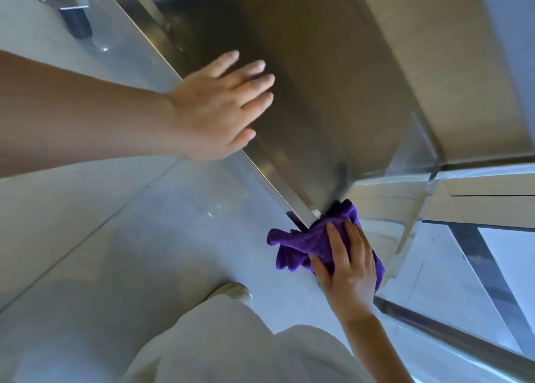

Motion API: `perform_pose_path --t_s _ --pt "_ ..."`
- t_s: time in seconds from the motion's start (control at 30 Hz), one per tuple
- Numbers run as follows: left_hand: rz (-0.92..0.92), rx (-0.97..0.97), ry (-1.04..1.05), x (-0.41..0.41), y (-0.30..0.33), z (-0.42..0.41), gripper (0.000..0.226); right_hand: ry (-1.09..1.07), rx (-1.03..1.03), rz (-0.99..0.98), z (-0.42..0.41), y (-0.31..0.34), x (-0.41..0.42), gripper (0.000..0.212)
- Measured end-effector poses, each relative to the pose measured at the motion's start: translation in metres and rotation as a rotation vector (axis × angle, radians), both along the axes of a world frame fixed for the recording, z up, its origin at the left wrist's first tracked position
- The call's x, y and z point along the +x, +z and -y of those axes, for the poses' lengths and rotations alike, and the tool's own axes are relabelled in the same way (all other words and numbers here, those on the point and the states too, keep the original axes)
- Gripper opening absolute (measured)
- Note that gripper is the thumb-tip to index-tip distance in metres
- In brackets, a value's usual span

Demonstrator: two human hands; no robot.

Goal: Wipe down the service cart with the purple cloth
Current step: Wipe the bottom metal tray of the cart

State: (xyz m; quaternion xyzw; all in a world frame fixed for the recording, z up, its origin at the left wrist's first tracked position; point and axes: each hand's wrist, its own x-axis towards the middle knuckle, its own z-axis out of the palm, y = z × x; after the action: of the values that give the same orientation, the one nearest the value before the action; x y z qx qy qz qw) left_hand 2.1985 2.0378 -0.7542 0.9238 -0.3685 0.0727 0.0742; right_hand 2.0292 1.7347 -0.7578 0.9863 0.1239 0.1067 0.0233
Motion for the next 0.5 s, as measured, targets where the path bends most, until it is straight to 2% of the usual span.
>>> perform_pose_path --t_s 0.07,0.1,0.17,0.27,0.4,0.5 --pt "0.024 0.000 -0.140 -0.013 0.003 0.042 0.060 -0.016 0.012 -0.013 0.000 -0.001 -0.001 0.044" --pt "-0.063 0.040 -0.189 -0.023 0.004 0.063 0.059 -0.033 0.025 -0.027 0.001 -0.001 -0.003 0.045" --pt "-0.236 0.155 -0.219 -0.045 0.006 0.102 0.061 -0.100 0.040 -0.060 0.007 -0.002 -0.016 0.045" --pt "-0.339 0.097 -0.168 -0.063 0.003 0.129 0.063 -0.316 0.072 -0.091 0.017 0.001 -0.044 0.048" --pt "-0.297 0.121 -0.172 -0.064 0.001 0.129 0.064 -0.559 0.227 -0.109 0.017 0.002 -0.058 0.055" --pt "-0.224 0.069 -0.188 -0.064 -0.003 0.129 0.076 -0.720 0.382 -0.106 0.022 0.008 -0.040 0.064"
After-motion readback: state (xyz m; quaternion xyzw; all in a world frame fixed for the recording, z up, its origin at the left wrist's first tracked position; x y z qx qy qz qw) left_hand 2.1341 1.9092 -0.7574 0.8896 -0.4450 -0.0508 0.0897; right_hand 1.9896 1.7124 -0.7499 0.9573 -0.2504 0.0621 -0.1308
